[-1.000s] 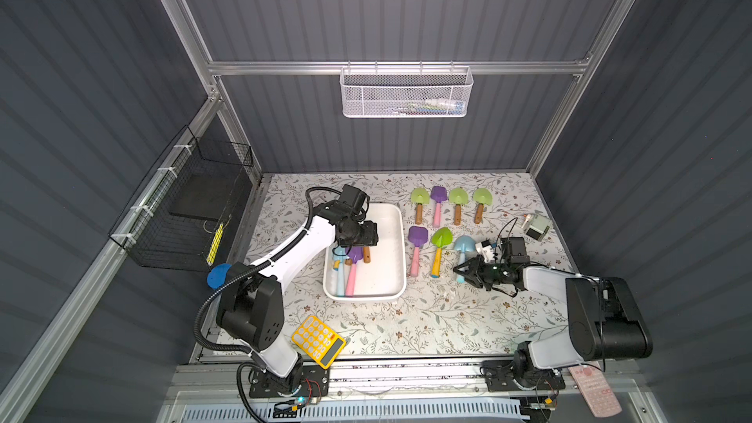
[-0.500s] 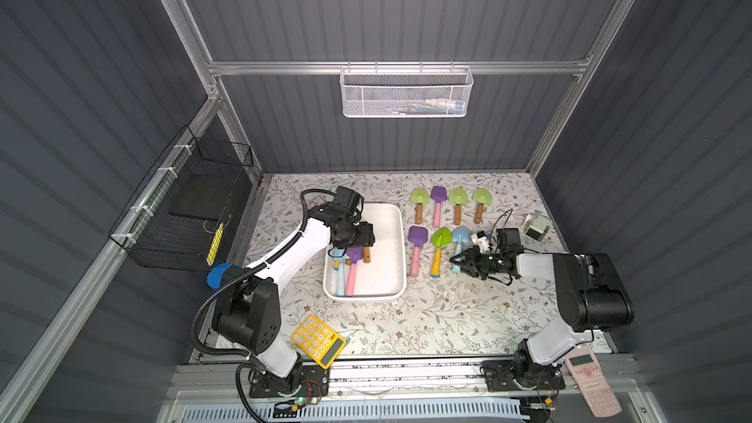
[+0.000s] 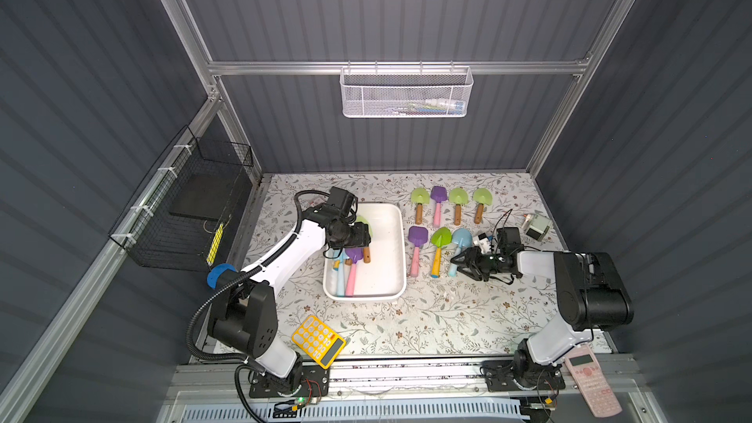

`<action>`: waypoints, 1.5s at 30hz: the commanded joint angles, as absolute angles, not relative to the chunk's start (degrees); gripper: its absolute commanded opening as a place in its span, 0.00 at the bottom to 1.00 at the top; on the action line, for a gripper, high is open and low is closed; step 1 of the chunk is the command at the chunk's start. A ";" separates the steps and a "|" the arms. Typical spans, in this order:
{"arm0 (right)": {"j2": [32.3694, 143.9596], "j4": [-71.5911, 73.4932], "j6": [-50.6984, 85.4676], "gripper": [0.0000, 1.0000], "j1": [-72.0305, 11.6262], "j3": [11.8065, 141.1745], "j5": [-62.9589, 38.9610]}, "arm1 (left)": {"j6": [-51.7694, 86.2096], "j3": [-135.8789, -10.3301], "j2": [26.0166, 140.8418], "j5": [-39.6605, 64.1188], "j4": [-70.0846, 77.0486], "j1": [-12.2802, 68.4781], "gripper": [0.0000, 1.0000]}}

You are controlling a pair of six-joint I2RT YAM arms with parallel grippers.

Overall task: Take the shovel out of the storage box
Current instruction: Place the shovel at the center of the board, then pick up the shovel from the storage box.

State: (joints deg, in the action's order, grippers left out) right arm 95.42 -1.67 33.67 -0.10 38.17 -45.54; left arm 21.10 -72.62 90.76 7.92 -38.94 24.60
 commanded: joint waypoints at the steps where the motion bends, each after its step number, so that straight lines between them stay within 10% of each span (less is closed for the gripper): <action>1: 93.14 -8.12 32.62 0.53 0.26 38.11 -40.37 | 19.43 -72.83 90.85 7.63 -39.57 23.67 0.70; 19: 61.23 -35.14 31.46 0.54 -8.58 46.46 -21.45 | 21.79 -78.43 101.43 4.52 -42.12 23.92 0.47; 45: 55.94 -35.07 30.72 0.53 -11.43 45.05 -23.07 | 25.49 -73.75 104.91 -18.47 -52.15 36.30 0.44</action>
